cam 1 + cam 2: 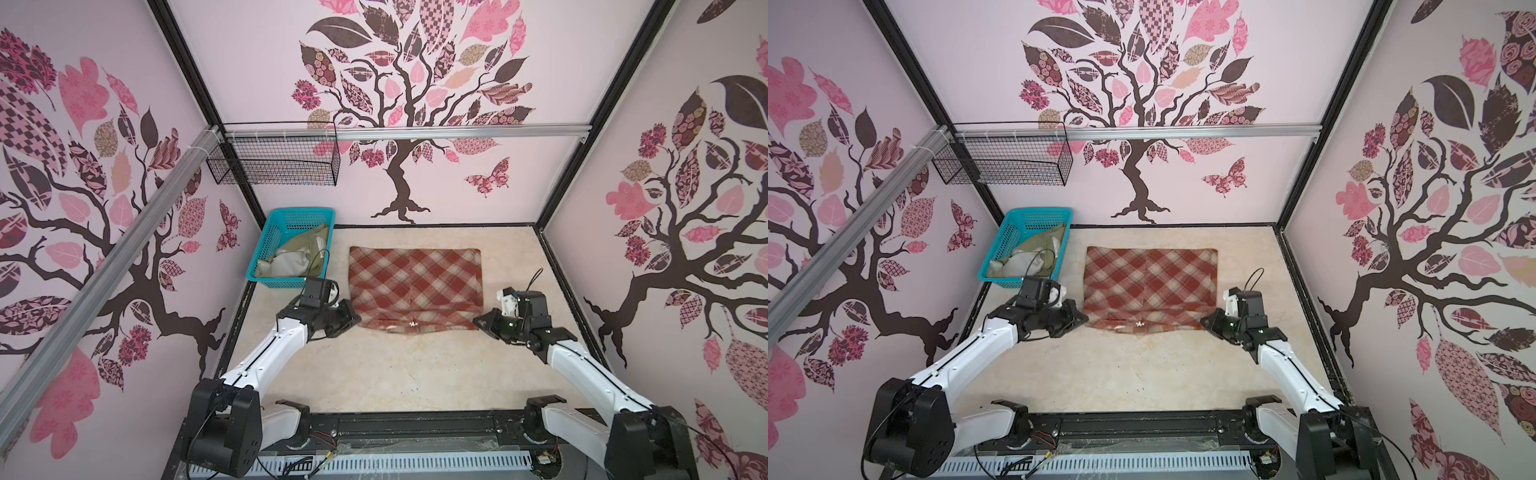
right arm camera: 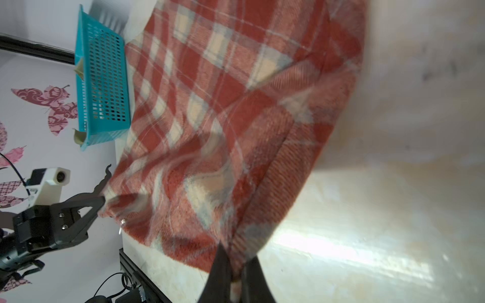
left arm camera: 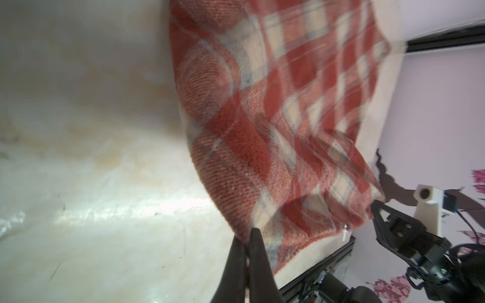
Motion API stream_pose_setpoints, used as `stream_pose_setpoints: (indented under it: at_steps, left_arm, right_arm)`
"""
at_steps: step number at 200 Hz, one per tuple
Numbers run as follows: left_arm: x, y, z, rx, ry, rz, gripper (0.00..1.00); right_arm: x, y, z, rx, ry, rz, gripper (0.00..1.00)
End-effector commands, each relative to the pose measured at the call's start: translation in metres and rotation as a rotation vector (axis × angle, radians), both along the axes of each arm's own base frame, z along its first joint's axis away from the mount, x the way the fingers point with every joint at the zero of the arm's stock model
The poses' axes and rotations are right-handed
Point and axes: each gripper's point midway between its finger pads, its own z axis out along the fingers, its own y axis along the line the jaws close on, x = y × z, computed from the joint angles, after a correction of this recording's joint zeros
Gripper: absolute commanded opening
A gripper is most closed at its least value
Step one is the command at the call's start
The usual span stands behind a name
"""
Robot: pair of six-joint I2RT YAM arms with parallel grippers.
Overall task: Fold and stack skirts
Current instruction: Flatten out the skirt at the center of the table, then rotate the skirt at the center of the table.
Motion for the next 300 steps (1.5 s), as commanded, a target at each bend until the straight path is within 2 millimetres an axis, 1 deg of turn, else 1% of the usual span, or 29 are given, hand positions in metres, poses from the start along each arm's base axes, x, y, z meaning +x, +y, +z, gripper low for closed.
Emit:
stream_pose_setpoints:
  at_steps: [1, 3, 9, 10, 11, 12, 14, 15, 16, 20, 28, 41, 62, 72, 89, 101, 113, 121, 134, 147, 155, 178, 202, 207, 231, 249, 262, 281, 300]
  left_arm:
    - [-0.004, 0.006, 0.001, 0.033, -0.051, 0.049, 0.0]
    - [-0.006, 0.006, 0.0, 0.035, -0.045, 0.047, 0.0]
    - [-0.013, 0.006, -0.004, 0.038, -0.025, 0.037, 0.0]
    - [-0.014, 0.006, -0.005, 0.04, -0.021, 0.036, 0.0]
    - [-0.015, 0.007, -0.006, 0.041, -0.018, 0.035, 0.0]
    - [-0.015, 0.007, -0.006, 0.042, -0.015, 0.034, 0.0]
    - [-0.017, 0.007, -0.007, 0.045, -0.011, 0.031, 0.0]
    - [-0.018, 0.008, -0.007, 0.048, -0.006, 0.031, 0.0]
    - [-0.019, 0.008, -0.008, 0.05, -0.003, 0.03, 0.0]
    - [-0.023, 0.01, -0.009, 0.061, 0.012, 0.027, 0.05]
    - [-0.029, 0.012, -0.01, 0.078, 0.024, 0.014, 0.11]
    - [-0.034, 0.018, -0.005, 0.11, 0.026, 0.006, 0.2]
    - [-0.036, 0.023, 0.009, 0.133, -0.004, 0.005, 0.34]
    - [-0.037, 0.024, 0.015, 0.139, -0.007, 0.0, 0.36]
    - [-0.038, 0.026, 0.021, 0.155, -0.007, -0.012, 0.37]
    - [-0.034, 0.025, 0.023, 0.159, -0.021, -0.013, 0.36]
    - [-0.028, 0.022, 0.022, 0.151, -0.03, -0.016, 0.34]
    - [-0.024, 0.02, 0.019, 0.143, -0.028, -0.019, 0.3]
    - [-0.018, 0.015, 0.012, 0.136, -0.015, -0.027, 0.22]
    - [-0.012, 0.013, 0.002, 0.134, -0.008, -0.03, 0.18]
    - [-0.009, 0.011, -0.004, 0.133, 0.0, -0.034, 0.15]
    - [-0.004, 0.008, -0.019, 0.138, 0.022, -0.04, 0.14]
    - [-0.003, 0.006, -0.036, 0.149, 0.05, -0.051, 0.14]
    - [-0.003, 0.008, -0.041, 0.156, 0.061, -0.048, 0.14]
    - [-0.007, 0.006, -0.059, 0.16, 0.11, -0.061, 0.13]
    - [-0.011, 0.006, -0.069, 0.168, 0.145, -0.072, 0.13]
    - [-0.013, 0.006, -0.075, 0.17, 0.156, -0.077, 0.13]
    - [-0.018, 0.005, -0.085, 0.171, 0.186, -0.08, 0.13]
    - [-0.025, -0.004, -0.093, 0.187, 0.213, -0.117, 0.13]
  right_arm:
    - [0.008, -0.011, 0.017, -0.02, -0.093, -0.078, 0.08]
    - [0.007, -0.011, 0.016, -0.021, -0.092, -0.079, 0.13]
    - [0.005, -0.012, 0.015, -0.025, -0.084, -0.081, 0.33]
    - [0.004, -0.012, 0.015, -0.026, -0.084, -0.079, 0.39]
    - [0.004, -0.012, 0.015, -0.028, -0.082, -0.08, 0.41]
    - [0.004, -0.012, 0.015, -0.029, -0.083, -0.079, 0.41]
    - [0.003, -0.012, 0.014, -0.031, -0.08, -0.078, 0.44]
    - [0.003, -0.012, 0.014, -0.031, -0.079, -0.078, 0.47]
    - [0.003, -0.012, 0.014, -0.033, -0.078, -0.077, 0.47]
    - [0.002, -0.013, 0.014, -0.036, -0.077, -0.075, 0.52]
    - [0.001, -0.013, 0.015, -0.045, -0.074, -0.071, 0.59]
    - [0.0, -0.014, 0.021, -0.049, -0.077, -0.074, 0.63]
    - [0.001, -0.009, 0.035, -0.028, -0.105, -0.063, 0.64]
    - [0.002, -0.006, 0.038, -0.017, -0.115, -0.056, 0.64]
    - [0.001, 0.005, 0.036, -0.013, -0.105, -0.029, 0.62]
    - [-0.003, 0.013, 0.029, -0.011, -0.084, -0.006, 0.59]
    - [-0.007, 0.02, 0.018, 0.008, -0.055, 0.009, 0.49]
    - [-0.009, 0.022, 0.012, 0.022, -0.038, 0.011, 0.42]
    - [-0.012, 0.022, 0.003, 0.025, -0.013, 0.01, 0.29]
    - [-0.013, 0.02, -0.005, 0.016, -0.003, 0.003, 0.18]
    - [-0.013, 0.02, -0.01, 0.01, 0.001, 0.001, 0.13]
    - [-0.015, 0.017, -0.029, -0.008, 0.046, -0.01, 0.0]
    - [-0.016, 0.01, -0.05, -0.041, 0.098, -0.045, 0.0]
    - [-0.015, 0.008, -0.054, -0.048, 0.106, -0.059, 0.02]
    - [-0.007, -0.003, -0.067, -0.113, 0.121, -0.114, 0.07]
    - [0.002, -0.011, -0.075, -0.167, 0.139, -0.147, 0.07]
    - [0.009, -0.018, -0.081, -0.203, 0.16, -0.178, 0.03]
    - [0.028, -0.026, -0.085, -0.178, 0.177, -0.224, 0.01]
    - [0.057, -0.034, -0.086, -0.132, 0.177, -0.263, 0.0]
